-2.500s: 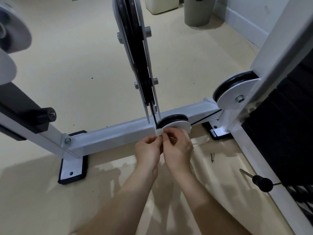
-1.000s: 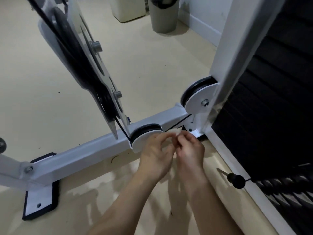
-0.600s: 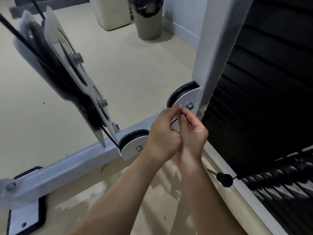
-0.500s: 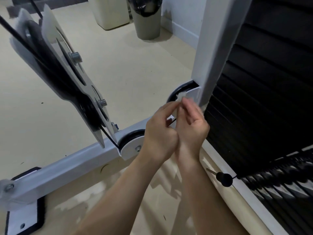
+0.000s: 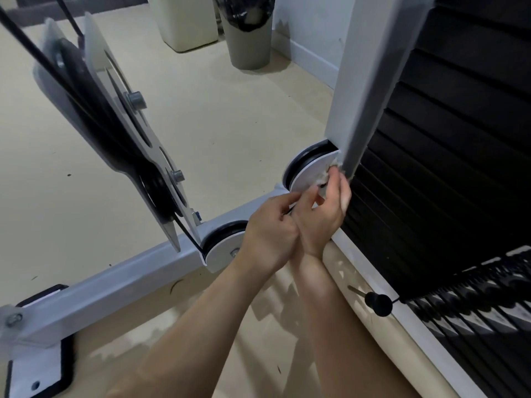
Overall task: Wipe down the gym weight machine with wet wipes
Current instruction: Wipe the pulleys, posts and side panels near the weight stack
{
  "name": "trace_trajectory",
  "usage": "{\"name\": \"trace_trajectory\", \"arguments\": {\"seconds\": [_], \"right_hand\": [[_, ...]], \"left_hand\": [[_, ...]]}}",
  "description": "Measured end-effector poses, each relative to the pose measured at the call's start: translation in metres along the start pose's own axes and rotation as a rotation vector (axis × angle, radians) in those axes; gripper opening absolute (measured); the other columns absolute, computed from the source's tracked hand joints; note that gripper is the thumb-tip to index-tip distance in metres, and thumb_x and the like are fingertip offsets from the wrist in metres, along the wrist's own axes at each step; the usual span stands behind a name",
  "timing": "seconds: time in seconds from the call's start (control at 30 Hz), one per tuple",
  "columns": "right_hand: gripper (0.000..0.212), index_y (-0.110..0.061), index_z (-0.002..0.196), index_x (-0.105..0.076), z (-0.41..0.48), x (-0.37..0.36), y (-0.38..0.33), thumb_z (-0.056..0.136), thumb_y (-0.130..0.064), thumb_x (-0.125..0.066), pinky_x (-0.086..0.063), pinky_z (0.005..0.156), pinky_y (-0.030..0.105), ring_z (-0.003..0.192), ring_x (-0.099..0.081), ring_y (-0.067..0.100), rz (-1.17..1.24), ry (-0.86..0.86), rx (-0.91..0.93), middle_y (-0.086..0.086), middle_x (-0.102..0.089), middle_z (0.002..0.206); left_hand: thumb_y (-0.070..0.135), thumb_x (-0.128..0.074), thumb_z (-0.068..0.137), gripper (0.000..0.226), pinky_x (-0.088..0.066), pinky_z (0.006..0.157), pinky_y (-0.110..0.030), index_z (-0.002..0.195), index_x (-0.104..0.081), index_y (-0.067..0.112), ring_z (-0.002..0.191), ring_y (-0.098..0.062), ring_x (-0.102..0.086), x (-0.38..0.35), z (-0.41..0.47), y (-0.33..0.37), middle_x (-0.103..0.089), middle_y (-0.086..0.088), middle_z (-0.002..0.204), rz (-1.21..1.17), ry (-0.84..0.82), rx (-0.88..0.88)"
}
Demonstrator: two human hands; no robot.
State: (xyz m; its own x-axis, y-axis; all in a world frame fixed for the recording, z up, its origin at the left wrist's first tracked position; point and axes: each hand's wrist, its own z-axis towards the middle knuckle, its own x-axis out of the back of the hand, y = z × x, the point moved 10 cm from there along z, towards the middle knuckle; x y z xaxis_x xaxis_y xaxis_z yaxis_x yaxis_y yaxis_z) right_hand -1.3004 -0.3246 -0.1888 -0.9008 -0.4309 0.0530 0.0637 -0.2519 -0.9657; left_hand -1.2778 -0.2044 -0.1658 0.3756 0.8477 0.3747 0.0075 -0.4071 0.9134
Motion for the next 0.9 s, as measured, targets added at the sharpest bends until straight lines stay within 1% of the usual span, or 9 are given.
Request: {"name": "trace_trajectory", "arguments": {"seconds": [0.1, 0.2, 0.33, 0.4, 0.47, 0.53, 0.63, 0.73, 0.9], "right_hand": [[0.038, -0.003, 0.129, -0.061, 0.003, 0.002, -0.005, 0.094, -0.016, -0.053, -0.052, 0.093, 0.048, 0.115, -0.059, 0.028, -0.024, 0.047, 0.050, 0.012, -0.055, 0.132], [0.033, 0.000, 0.123, -0.063, 0.003, 0.002, -0.007, 0.092, -0.011, -0.059, -0.044, 0.094, 0.031, 0.111, -0.058, 0.032, -0.165, 0.045, 0.158, 0.018, -0.060, 0.126], [0.018, 0.001, 0.101, -0.070, -0.004, 0.007, -0.024, 0.092, -0.006, -0.056, -0.045, 0.090, 0.032, 0.100, -0.064, 0.030, -0.260, 0.039, 0.485, 0.015, -0.070, 0.107], [0.018, -0.003, 0.087, -0.073, -0.006, 0.006, -0.022, 0.089, -0.008, -0.056, -0.048, 0.084, 0.032, 0.092, -0.061, 0.021, -0.219, 0.028, 0.515, 0.009, -0.072, 0.093], [0.016, -0.008, 0.084, -0.074, -0.008, 0.009, -0.002, 0.088, -0.013, -0.060, -0.049, 0.077, 0.031, 0.083, -0.061, 0.017, -0.175, 0.013, 0.303, 0.004, -0.072, 0.087], [0.009, -0.010, 0.091, -0.073, -0.013, 0.010, 0.045, 0.089, -0.012, -0.064, -0.053, 0.071, 0.025, 0.082, -0.066, 0.017, 0.029, -0.009, -0.222, 0.003, -0.072, 0.089], [0.012, -0.010, 0.088, -0.069, -0.028, -0.004, 0.091, 0.089, 0.000, -0.064, -0.053, 0.062, 0.016, 0.078, -0.068, 0.019, 0.319, 0.053, -0.723, 0.005, -0.071, 0.084], [0.015, -0.011, 0.085, -0.072, -0.027, -0.003, 0.092, 0.086, 0.003, -0.065, -0.060, 0.076, 0.035, 0.084, -0.070, 0.029, 0.415, 0.148, -0.801, 0.016, -0.073, 0.088], [0.023, -0.015, 0.084, -0.072, -0.011, 0.009, 0.071, 0.088, 0.004, -0.059, -0.056, 0.074, 0.020, 0.082, -0.070, 0.015, 0.342, 0.190, -0.579, 0.004, -0.072, 0.084]], "left_hand": [[0.032, -0.038, 0.070, 0.039, -0.053, 0.092, -0.033, 0.093, -0.068, 0.043, 0.098, -0.004, -0.066, -0.003, 0.006, -0.001, -0.072, 0.017, 0.095, -0.015, -0.035, 0.041], [0.032, -0.042, 0.070, 0.045, -0.053, 0.092, -0.035, 0.104, -0.072, 0.031, 0.100, -0.008, -0.066, -0.003, 0.006, -0.005, -0.073, 0.010, 0.102, 0.004, -0.044, 0.051], [0.018, -0.048, 0.078, 0.035, -0.056, 0.087, -0.037, 0.094, -0.072, 0.036, 0.090, -0.006, -0.068, -0.006, 0.003, -0.015, -0.074, 0.014, 0.091, 0.033, -0.049, 0.053], [0.009, -0.050, 0.082, 0.037, -0.056, 0.086, -0.036, 0.095, -0.073, 0.034, 0.089, -0.007, -0.068, -0.006, 0.005, -0.022, -0.075, 0.011, 0.090, 0.025, -0.041, 0.064], [0.000, -0.051, 0.084, 0.044, -0.056, 0.086, -0.035, 0.092, -0.073, 0.037, 0.089, -0.007, -0.069, -0.007, 0.005, -0.027, -0.075, 0.011, 0.090, 0.017, -0.036, 0.077], [-0.004, -0.053, 0.085, 0.049, -0.055, 0.085, -0.031, 0.086, -0.070, 0.042, 0.090, -0.007, -0.069, -0.008, 0.006, -0.034, -0.074, 0.014, 0.089, -0.005, -0.041, 0.095], [-0.002, -0.054, 0.085, 0.045, -0.054, 0.092, -0.032, 0.113, -0.071, 0.028, 0.099, -0.008, -0.067, -0.010, 0.008, -0.046, -0.073, 0.011, 0.102, -0.004, -0.039, 0.118], [0.002, -0.056, 0.085, 0.042, -0.051, 0.098, -0.035, 0.120, -0.068, 0.021, 0.106, -0.009, -0.065, -0.004, 0.009, -0.055, -0.071, 0.008, 0.110, -0.020, -0.004, 0.161], [0.005, -0.055, 0.086, 0.044, -0.048, 0.102, -0.033, 0.127, -0.064, 0.018, 0.112, -0.009, -0.062, -0.015, 0.018, -0.058, -0.068, 0.005, 0.120, -0.018, -0.025, 0.140]]}}
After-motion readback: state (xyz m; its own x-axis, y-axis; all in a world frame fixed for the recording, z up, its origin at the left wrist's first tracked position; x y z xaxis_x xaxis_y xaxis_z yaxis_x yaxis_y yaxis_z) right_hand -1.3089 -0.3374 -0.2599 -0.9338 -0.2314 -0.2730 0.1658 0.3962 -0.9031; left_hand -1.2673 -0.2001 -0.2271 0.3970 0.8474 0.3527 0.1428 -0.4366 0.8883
